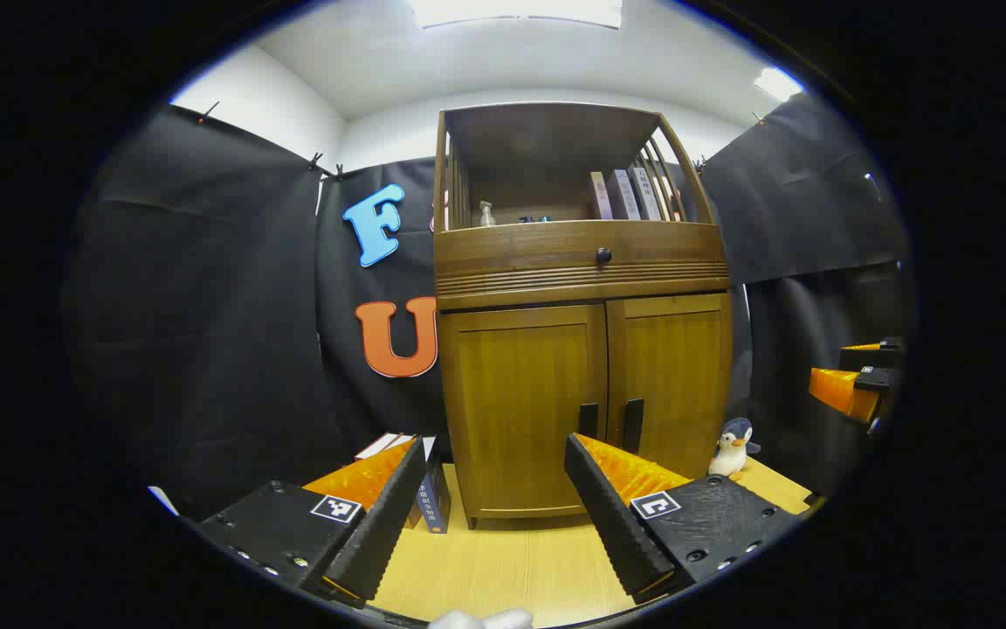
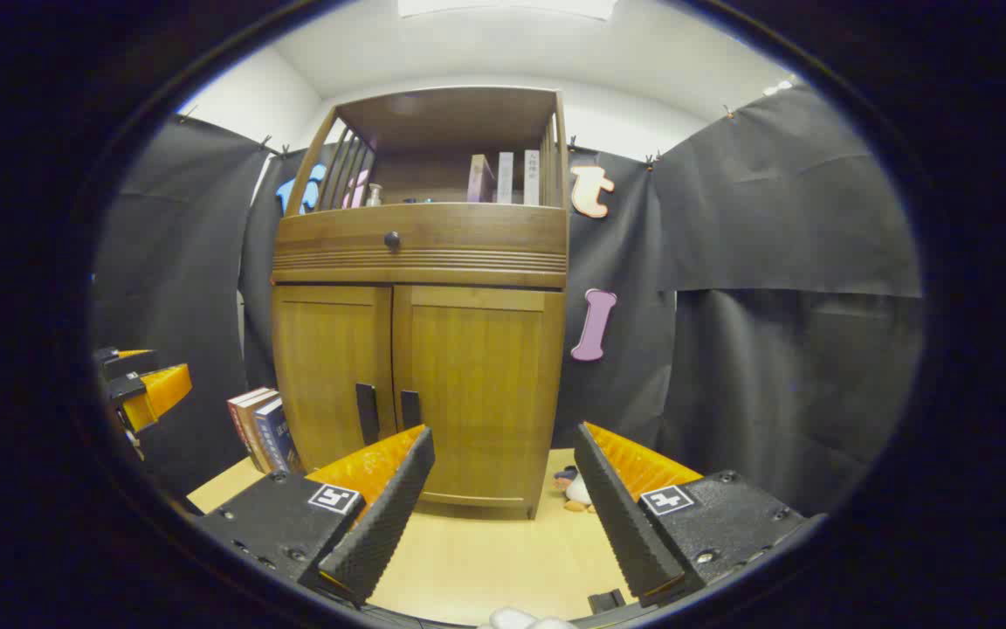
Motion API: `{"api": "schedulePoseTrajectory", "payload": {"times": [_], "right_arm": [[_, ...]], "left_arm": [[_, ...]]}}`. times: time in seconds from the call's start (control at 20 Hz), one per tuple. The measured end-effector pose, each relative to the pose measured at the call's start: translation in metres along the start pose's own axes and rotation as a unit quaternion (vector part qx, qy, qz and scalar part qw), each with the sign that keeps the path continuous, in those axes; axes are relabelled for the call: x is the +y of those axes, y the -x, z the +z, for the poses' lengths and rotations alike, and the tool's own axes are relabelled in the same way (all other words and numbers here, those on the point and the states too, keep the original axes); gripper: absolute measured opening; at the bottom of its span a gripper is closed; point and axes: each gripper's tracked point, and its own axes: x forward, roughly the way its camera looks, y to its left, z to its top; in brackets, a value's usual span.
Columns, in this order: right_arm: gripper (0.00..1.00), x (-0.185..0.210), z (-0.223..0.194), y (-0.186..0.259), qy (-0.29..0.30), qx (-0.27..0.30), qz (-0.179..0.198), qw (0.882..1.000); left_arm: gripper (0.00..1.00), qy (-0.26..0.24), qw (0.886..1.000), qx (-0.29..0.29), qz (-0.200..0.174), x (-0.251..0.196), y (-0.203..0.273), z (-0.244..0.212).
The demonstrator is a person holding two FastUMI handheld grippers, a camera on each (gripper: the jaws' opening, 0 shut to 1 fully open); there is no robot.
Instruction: Open the right door of the double-door shoe cabinet with the right hand, and open the left door with the left hand.
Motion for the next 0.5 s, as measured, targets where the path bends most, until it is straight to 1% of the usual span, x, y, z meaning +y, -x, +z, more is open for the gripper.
{"api": "schedulePoseTrajectory", "payload": {"times": [0.2,0.3,0.35,0.5], "right_arm": [[1.00,0.007,0.003,-0.004,0.006,-0.003,0.009,1.000],[0.99,0.007,0.002,-0.008,0.011,-0.002,0.008,1.000],[1.00,0.008,0.001,-0.010,0.012,-0.001,0.010,1.000],[1.00,0.011,0.000,-0.019,0.015,-0.001,0.015,1.000]], "left_arm": [[0.96,0.006,1.000,0.001,0.010,0.009,0.002,-0.002],[0.96,0.004,1.000,0.000,0.012,0.010,0.000,-0.002],[0.96,0.005,1.000,0.004,0.010,0.009,0.000,-0.004],[0.96,0.004,1.000,0.004,0.010,0.008,-0.004,-0.004]]}}
